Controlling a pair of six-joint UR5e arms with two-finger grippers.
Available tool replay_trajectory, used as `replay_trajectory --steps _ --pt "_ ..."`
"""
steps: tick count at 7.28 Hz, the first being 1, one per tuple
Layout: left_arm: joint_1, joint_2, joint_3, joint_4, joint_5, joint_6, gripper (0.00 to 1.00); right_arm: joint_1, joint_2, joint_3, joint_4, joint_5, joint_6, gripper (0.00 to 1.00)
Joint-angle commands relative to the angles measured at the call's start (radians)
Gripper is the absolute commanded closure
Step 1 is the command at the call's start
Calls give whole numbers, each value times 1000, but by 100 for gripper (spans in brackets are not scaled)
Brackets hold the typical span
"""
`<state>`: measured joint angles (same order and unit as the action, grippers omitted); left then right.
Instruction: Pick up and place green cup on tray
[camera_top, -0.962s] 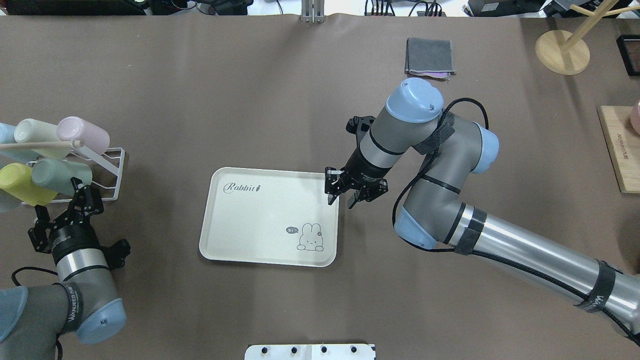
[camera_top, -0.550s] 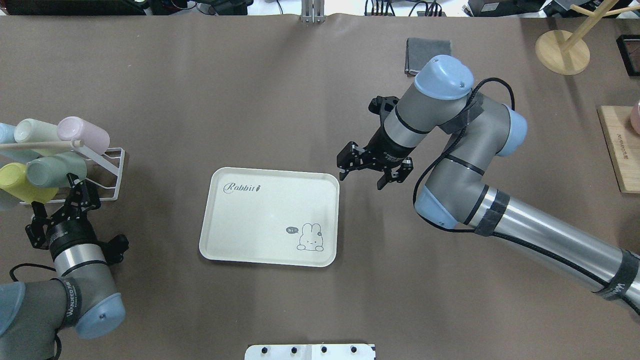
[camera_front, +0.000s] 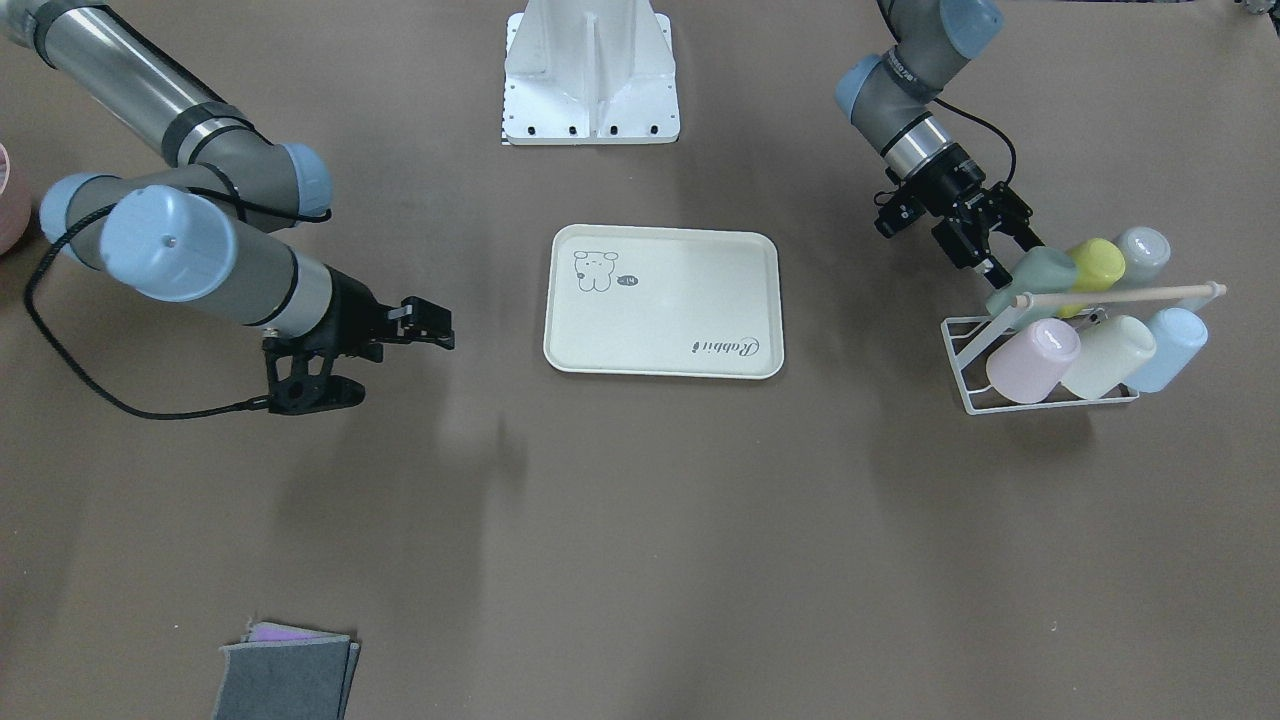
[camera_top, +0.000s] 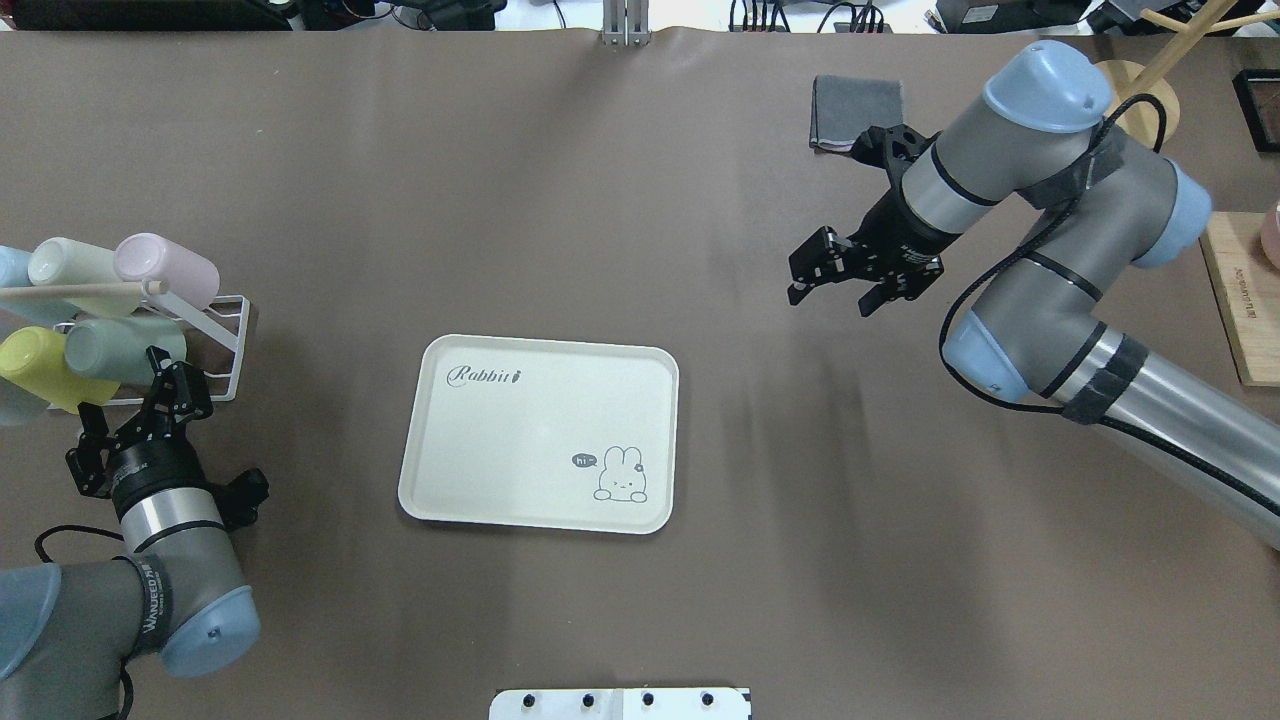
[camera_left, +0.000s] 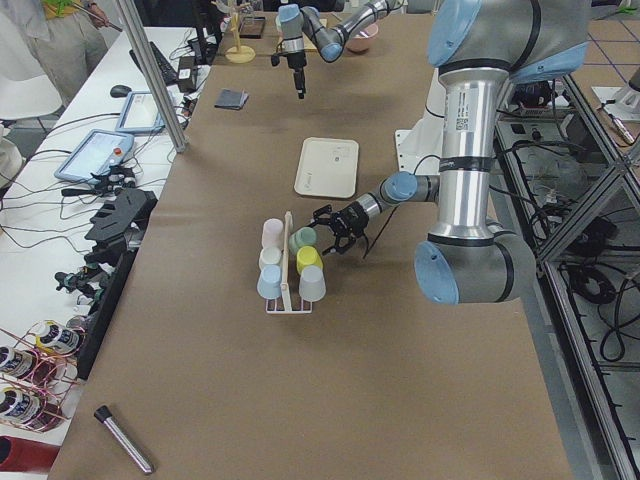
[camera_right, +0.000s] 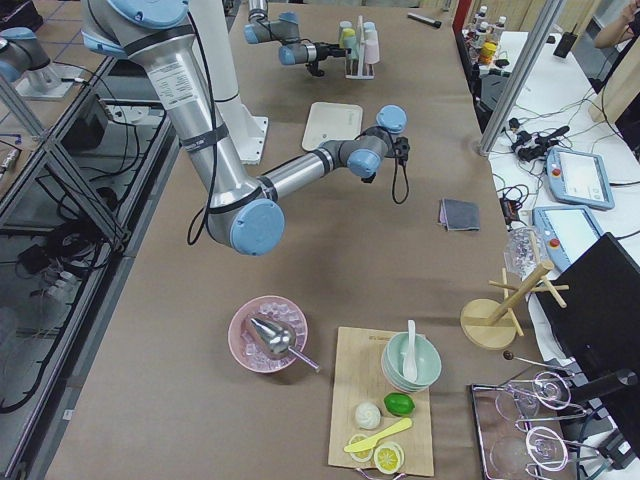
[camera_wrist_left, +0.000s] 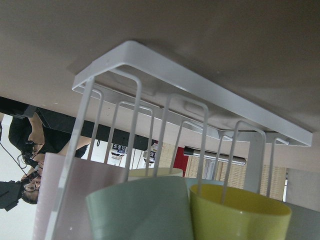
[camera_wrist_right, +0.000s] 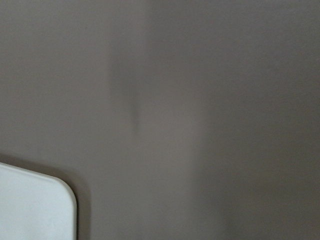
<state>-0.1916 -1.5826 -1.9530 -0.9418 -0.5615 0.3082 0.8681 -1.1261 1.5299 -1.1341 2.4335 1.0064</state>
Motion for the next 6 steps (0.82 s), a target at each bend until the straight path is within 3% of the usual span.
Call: replay_trajectory --steps 1,3,6 --pt "3 -10 -4 3 53 5 2 48 -124 70 2 -4 -116 0" --pt "3 -8 2 17 75 5 2 100 -202 155 -10 9 -117 0" --pt "3 -7 14 49 72 5 2 196 -244 165 -4 41 -146 0"
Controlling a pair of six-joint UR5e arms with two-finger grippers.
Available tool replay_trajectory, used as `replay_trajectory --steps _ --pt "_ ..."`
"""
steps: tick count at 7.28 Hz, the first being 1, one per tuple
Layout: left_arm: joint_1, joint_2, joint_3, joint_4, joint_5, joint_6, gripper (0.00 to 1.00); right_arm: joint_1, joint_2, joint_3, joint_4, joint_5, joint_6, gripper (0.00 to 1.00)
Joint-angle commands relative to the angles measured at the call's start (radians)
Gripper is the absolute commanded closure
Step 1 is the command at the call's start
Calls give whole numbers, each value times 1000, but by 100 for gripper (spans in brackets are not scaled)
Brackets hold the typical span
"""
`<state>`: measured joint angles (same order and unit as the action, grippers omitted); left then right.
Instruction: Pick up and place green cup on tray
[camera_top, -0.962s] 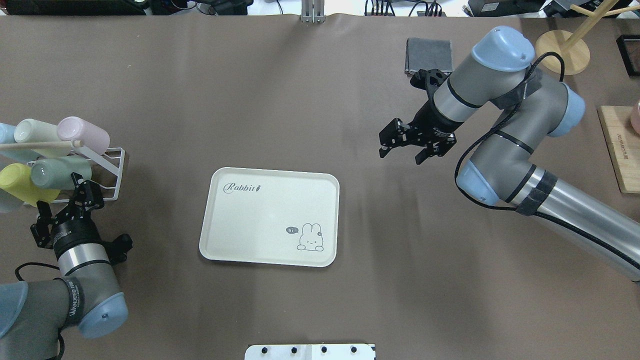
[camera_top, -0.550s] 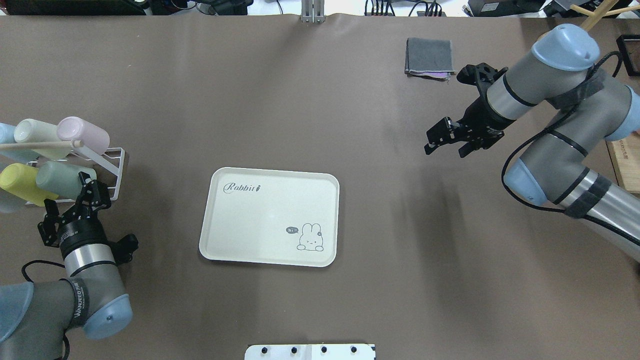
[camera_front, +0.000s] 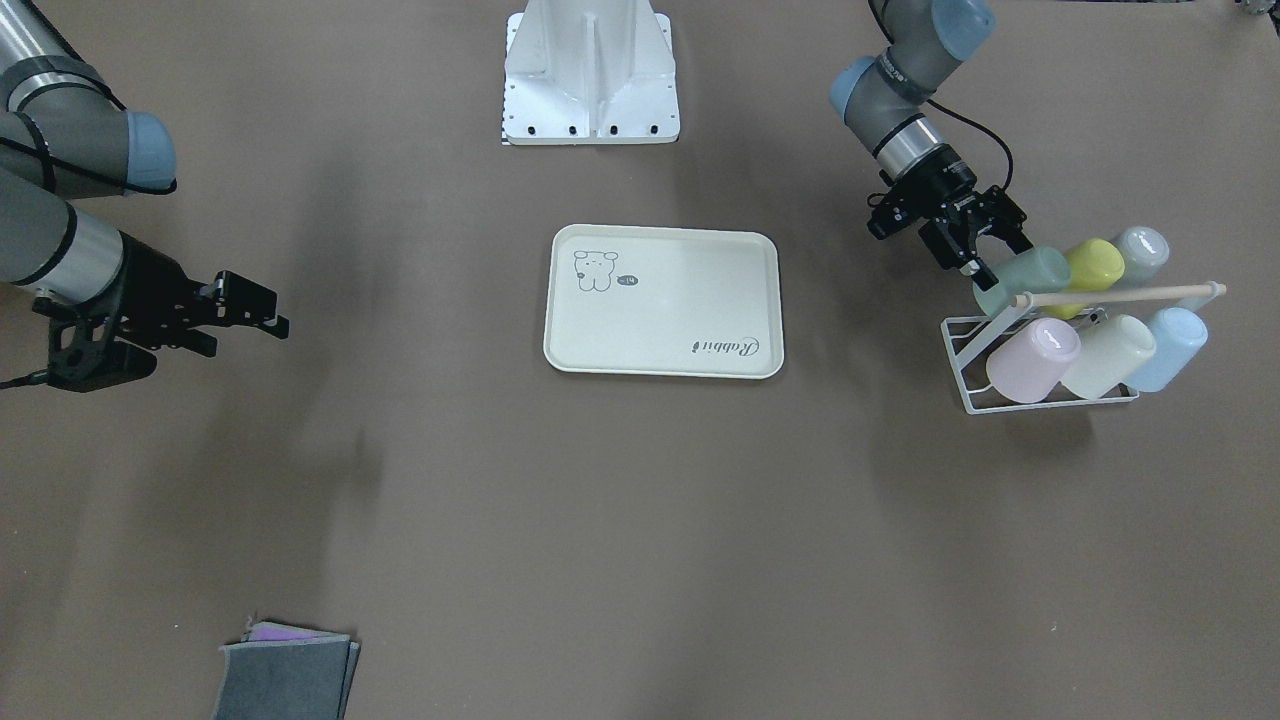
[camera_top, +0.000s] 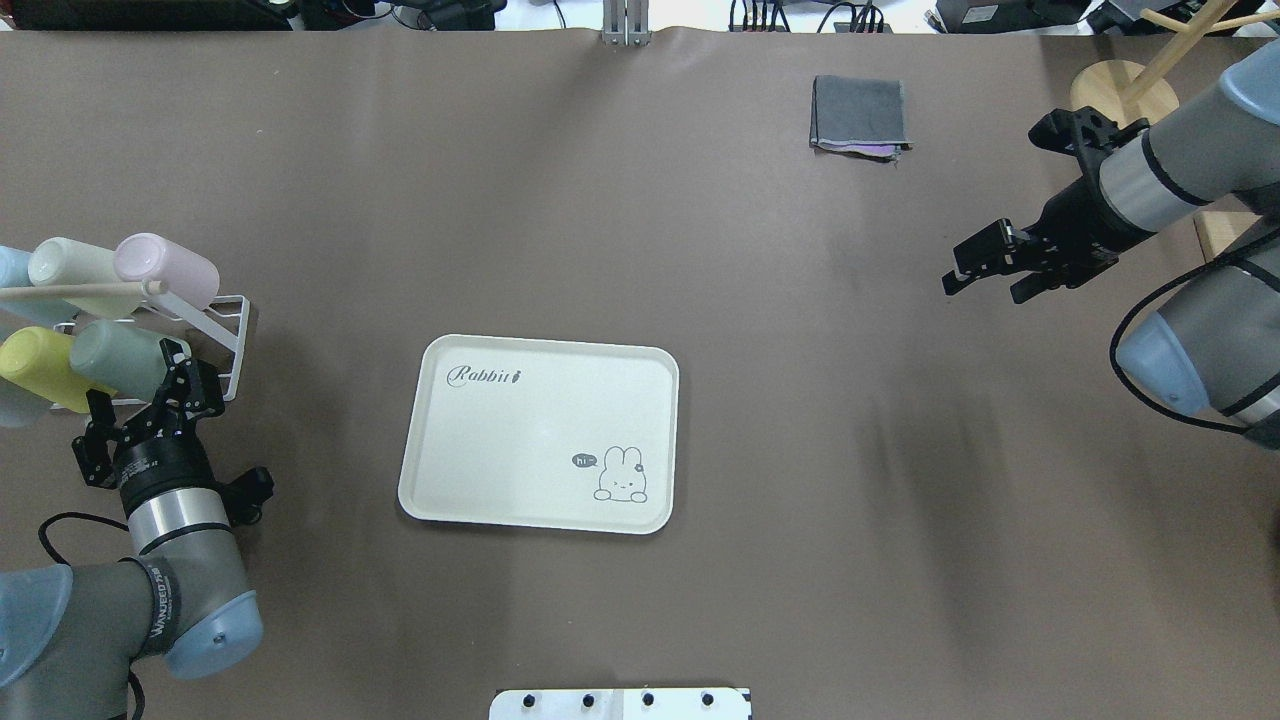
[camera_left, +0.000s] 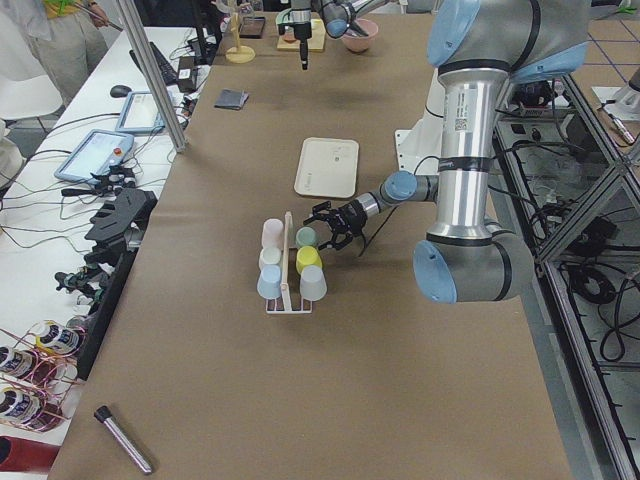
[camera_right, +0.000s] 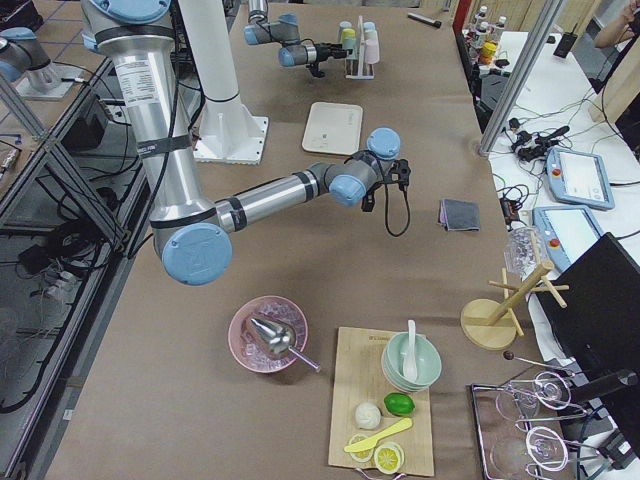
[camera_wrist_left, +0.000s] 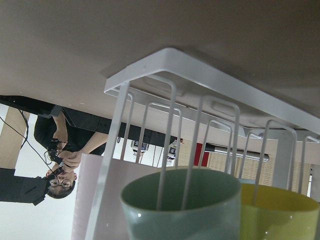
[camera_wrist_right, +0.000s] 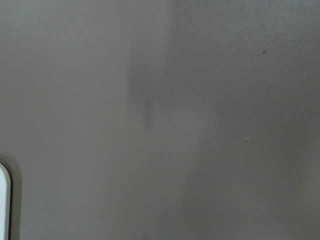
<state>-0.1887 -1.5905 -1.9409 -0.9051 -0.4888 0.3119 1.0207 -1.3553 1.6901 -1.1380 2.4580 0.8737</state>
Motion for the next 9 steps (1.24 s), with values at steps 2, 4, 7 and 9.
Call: replay_trajectory --steps 2,4,7,9 --pt "-2 1 3 46 -1 -4 2 100 -56 5 3 50 -31 0" --pt "-3 1 13 55 -4 -10 2 148 -119 6 0 50 -177 0" --pt "-8 -2 31 52 -5 -11 2 194 -206 19 -53 26 -263 0" --pt "-8 -3 30 54 -7 -13 2 290 -196 31 -274 -17 -389 0"
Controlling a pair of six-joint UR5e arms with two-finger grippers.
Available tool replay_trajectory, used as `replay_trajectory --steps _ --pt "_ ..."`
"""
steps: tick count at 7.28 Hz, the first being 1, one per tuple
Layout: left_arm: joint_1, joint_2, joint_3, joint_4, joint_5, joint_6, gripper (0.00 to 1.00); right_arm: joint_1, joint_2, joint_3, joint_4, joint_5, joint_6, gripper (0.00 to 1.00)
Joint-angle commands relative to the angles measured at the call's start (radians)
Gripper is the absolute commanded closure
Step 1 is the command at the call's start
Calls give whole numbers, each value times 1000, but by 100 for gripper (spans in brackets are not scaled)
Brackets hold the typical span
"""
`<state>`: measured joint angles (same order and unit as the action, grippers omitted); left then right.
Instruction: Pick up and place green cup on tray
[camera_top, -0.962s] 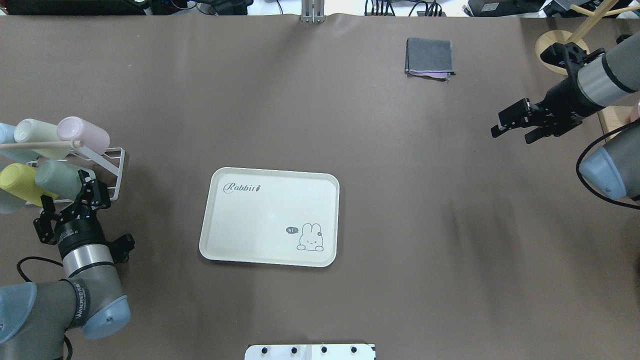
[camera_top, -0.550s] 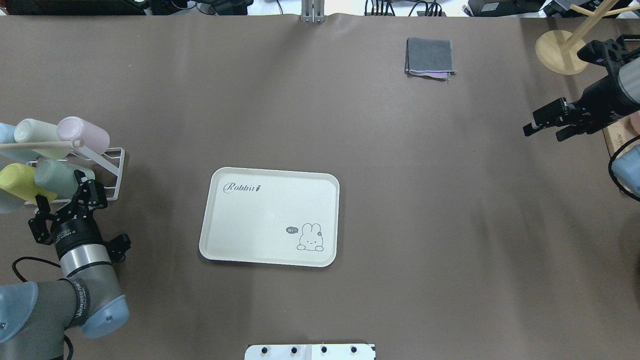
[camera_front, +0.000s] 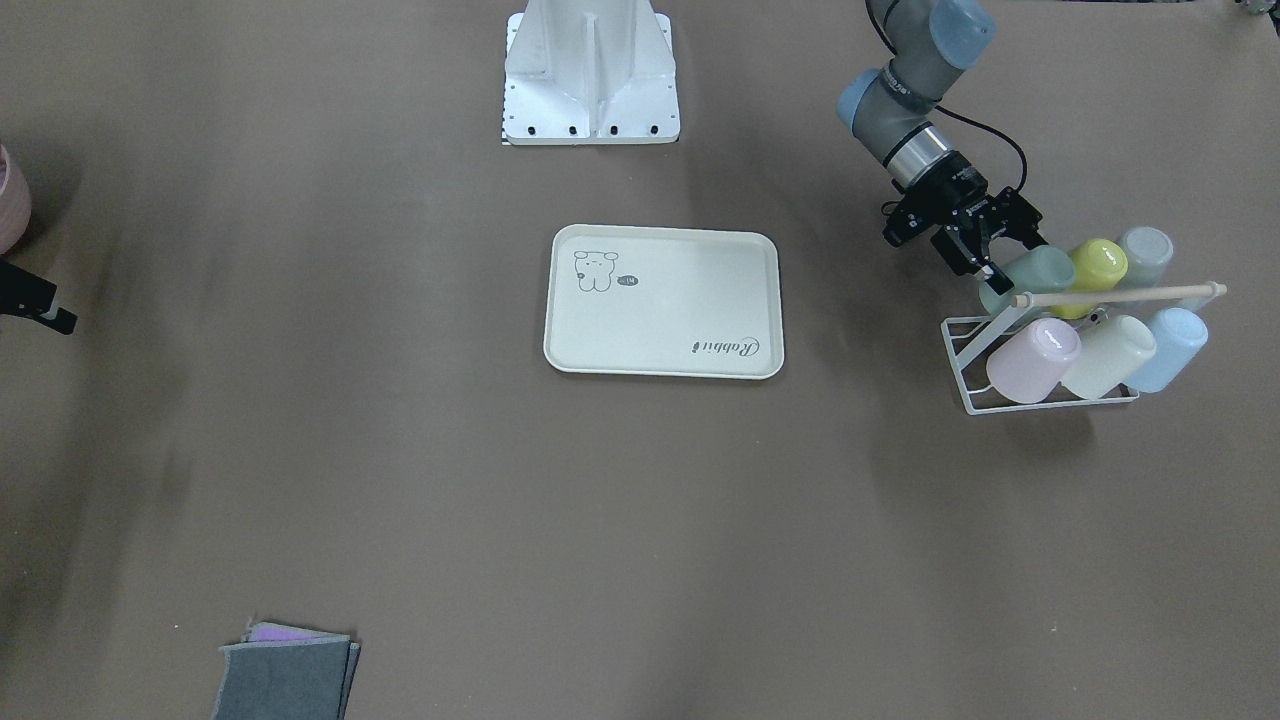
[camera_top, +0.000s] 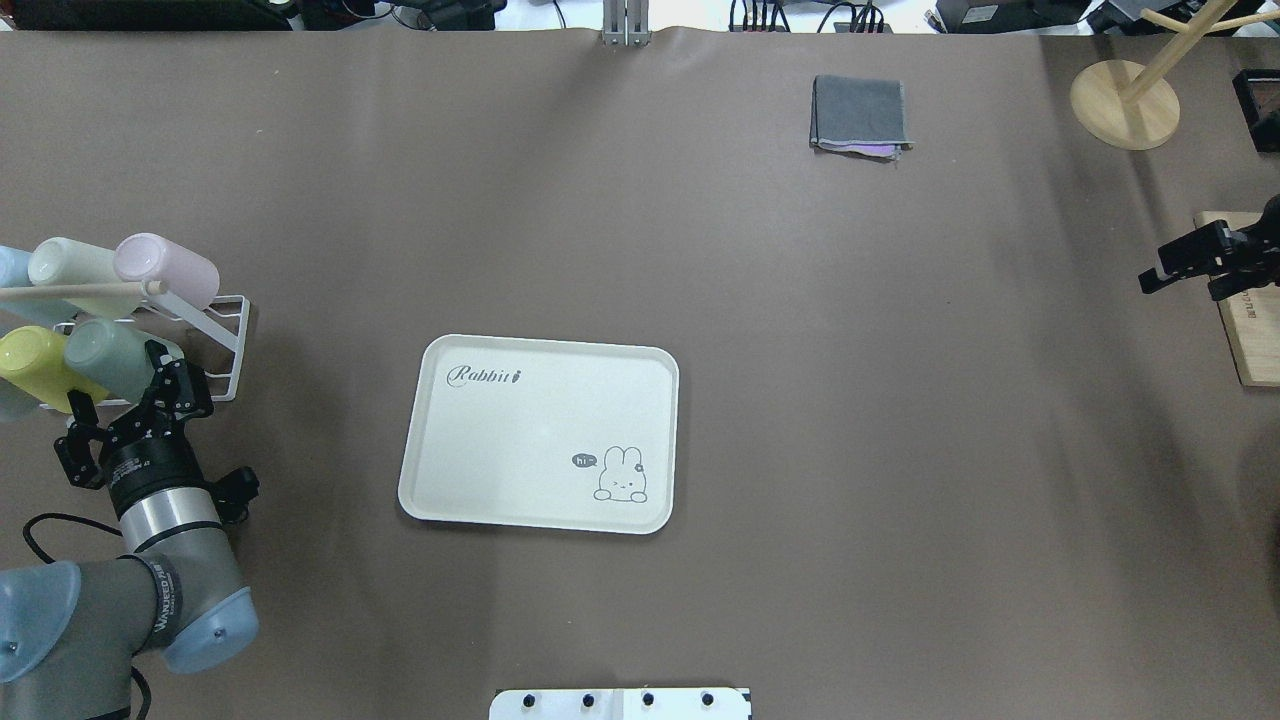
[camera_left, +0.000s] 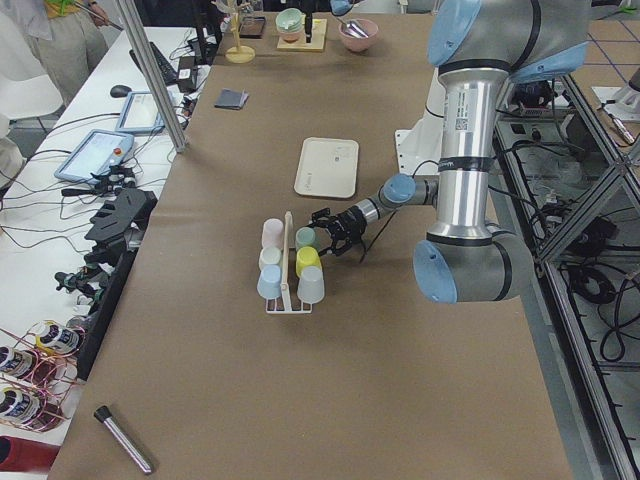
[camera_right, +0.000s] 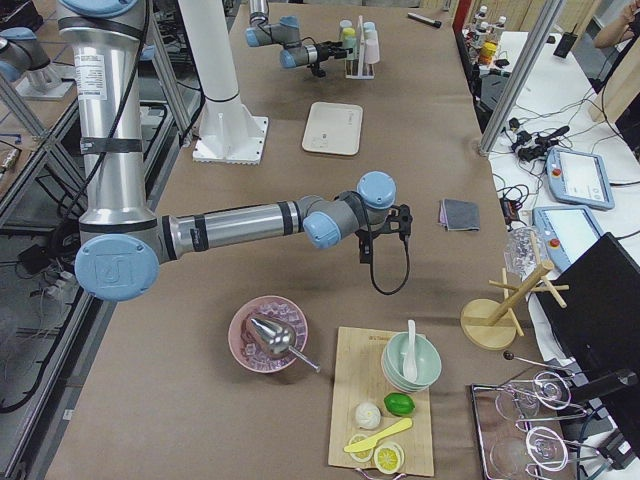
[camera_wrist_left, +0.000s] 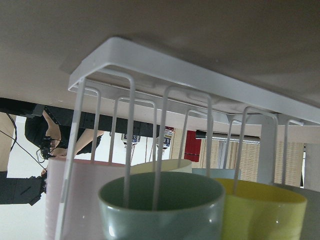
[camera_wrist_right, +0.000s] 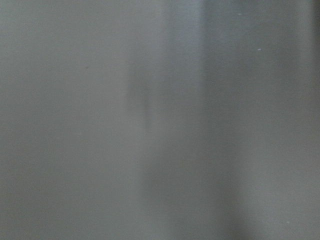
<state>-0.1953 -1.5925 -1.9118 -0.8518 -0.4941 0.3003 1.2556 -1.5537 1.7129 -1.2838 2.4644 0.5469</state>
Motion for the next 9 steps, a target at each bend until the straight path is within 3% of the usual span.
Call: replay_trajectory --steps 1,6,9 --pt "-1 -1 0 0 -1 0 2 76 0 33 -200 -42 -74 0" --pt "-29 -7 2 -12 -9 8 2 188 7 62 -510 -131 -397 0" --pt "-30 -7 13 -12 -9 6 2 194 -16 70 -512 -130 -450 0"
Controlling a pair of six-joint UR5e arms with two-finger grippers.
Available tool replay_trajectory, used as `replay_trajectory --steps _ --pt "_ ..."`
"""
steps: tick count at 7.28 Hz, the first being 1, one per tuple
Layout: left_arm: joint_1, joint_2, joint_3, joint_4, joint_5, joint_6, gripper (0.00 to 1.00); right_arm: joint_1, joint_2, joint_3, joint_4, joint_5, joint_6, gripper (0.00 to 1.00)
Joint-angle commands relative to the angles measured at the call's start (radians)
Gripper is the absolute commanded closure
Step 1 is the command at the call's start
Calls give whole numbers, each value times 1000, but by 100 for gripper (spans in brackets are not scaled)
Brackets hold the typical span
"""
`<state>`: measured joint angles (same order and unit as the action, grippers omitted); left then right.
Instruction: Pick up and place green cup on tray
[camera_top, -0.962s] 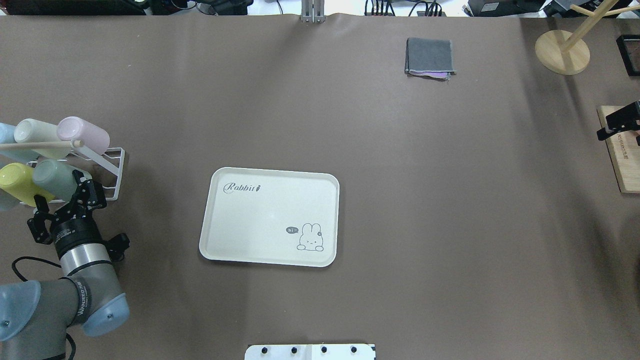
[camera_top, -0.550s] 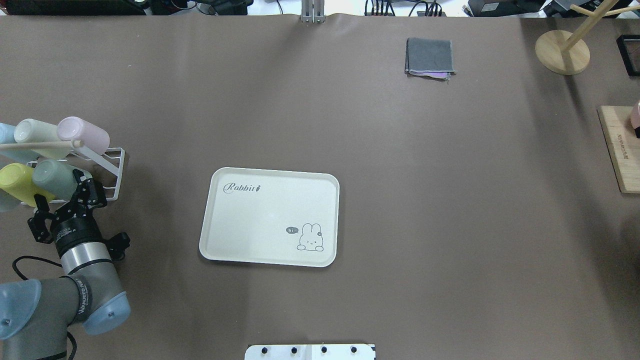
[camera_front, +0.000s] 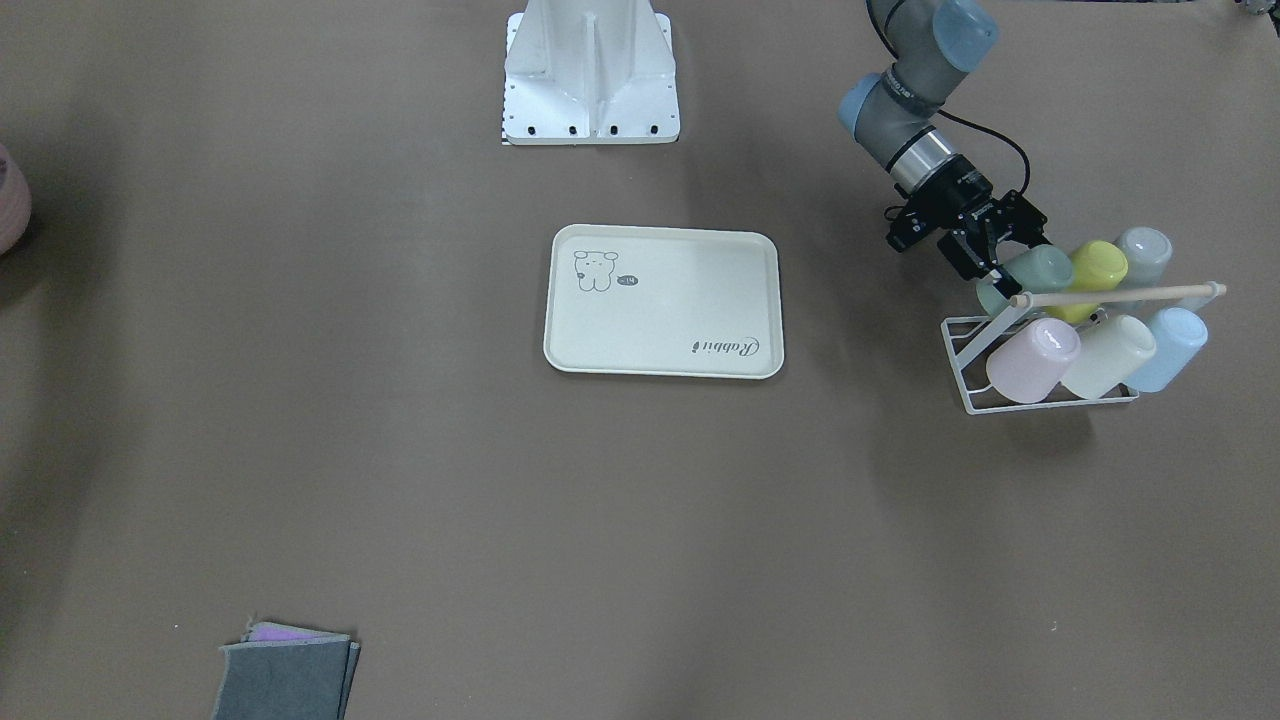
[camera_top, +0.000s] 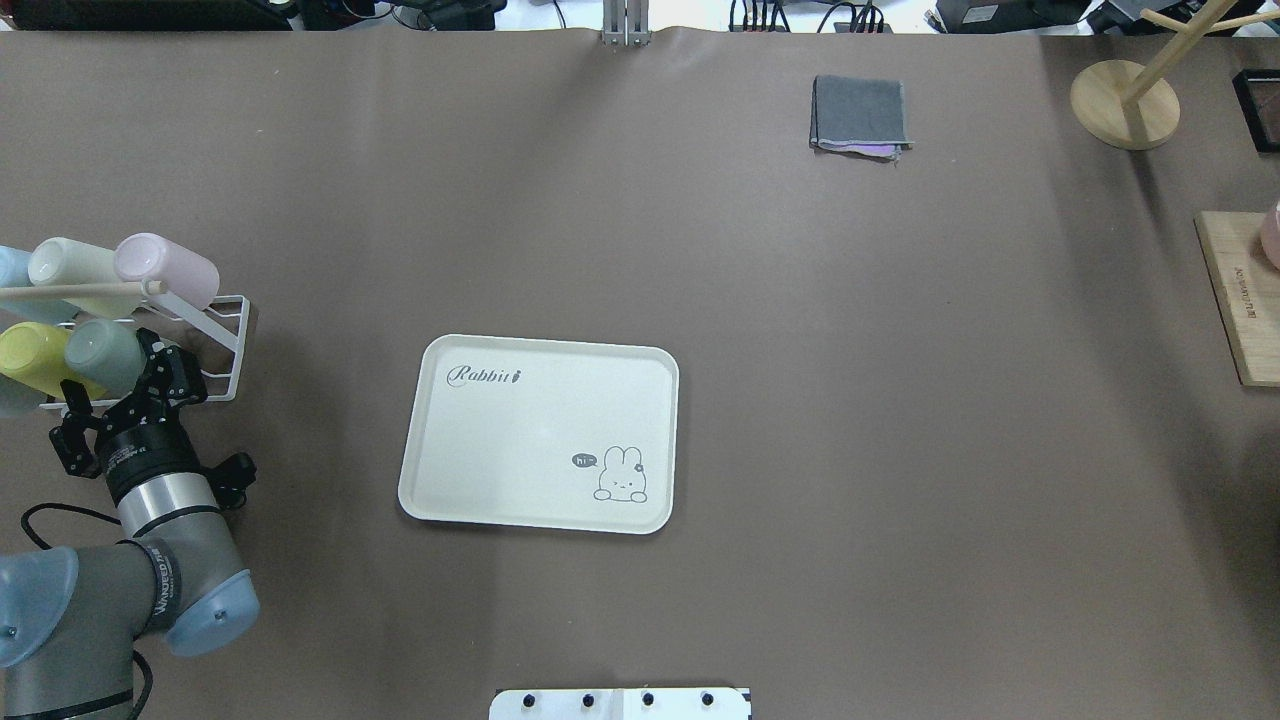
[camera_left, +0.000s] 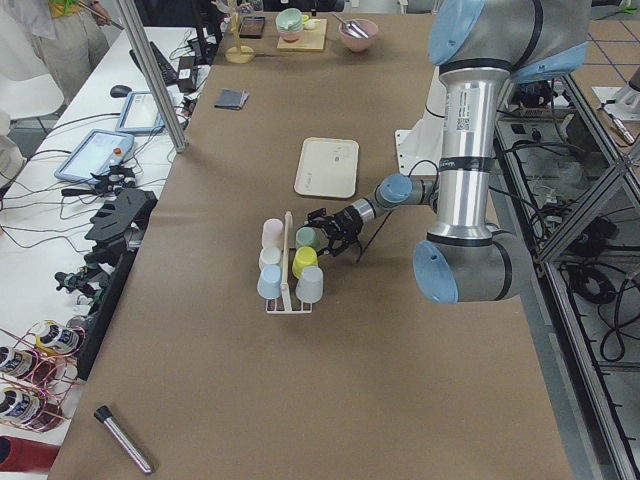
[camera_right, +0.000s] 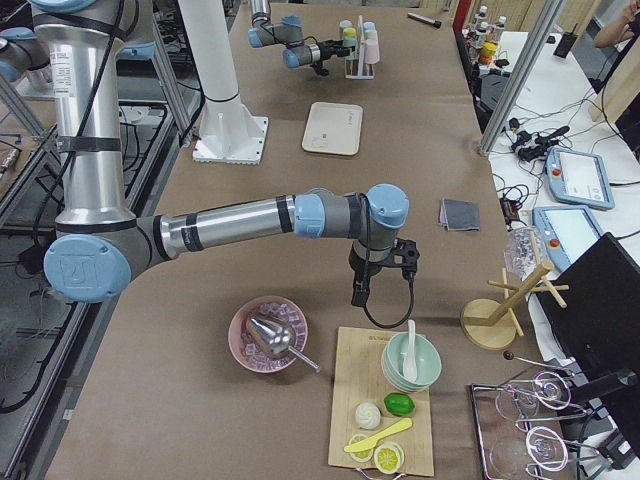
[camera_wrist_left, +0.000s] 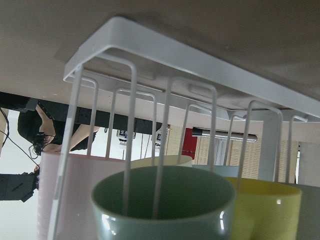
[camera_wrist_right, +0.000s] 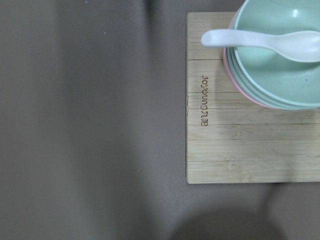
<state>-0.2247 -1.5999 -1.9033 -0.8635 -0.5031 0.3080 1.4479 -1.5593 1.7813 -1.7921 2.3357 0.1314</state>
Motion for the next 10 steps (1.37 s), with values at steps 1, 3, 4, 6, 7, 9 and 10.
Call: replay_trajectory --steps 1,3,4,6,7,9,10 --pt "-1 -2 10 0 -6 -4 4 2 -16 1 -16 8 -50 0" --pt "-1 -9 13 -2 -11 -4 12 0 -8 3 -35 11 -50 0" --pt "-1 -15 15 -2 -11 -4 16 0 -7 3 -35 13 -50 0" --pt "-1 -15 10 -5 -23 0 22 0 -5 3 -35 16 -50 0" --pt "-1 -15 10 -5 -23 2 25 0 -5 6 -35 16 -50 0" --pt "-1 -15 7 -5 -23 3 29 0 -2 10 -62 28 -50 0" --pt "-1 -18 7 -5 -23 3 29 0 -2 10 -64 31 -50 0"
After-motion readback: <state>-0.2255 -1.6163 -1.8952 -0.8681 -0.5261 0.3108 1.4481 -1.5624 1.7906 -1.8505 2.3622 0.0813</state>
